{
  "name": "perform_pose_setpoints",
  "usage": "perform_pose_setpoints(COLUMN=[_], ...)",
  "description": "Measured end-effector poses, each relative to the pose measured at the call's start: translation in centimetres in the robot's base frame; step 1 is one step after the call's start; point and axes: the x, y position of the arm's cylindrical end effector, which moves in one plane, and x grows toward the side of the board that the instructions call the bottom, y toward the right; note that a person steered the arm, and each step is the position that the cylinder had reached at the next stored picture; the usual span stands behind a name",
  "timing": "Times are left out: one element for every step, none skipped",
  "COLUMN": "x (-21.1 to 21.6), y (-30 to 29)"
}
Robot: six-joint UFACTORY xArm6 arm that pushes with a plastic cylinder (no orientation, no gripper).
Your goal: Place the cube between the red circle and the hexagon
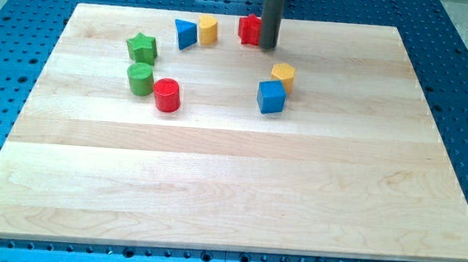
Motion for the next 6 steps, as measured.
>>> perform_pose_setpoints(x=[0.1, 3.9, 12.6, 14.8, 13.9, 14.3], y=[0.3, 7.2, 10.2, 4.6, -1.6, 0.2])
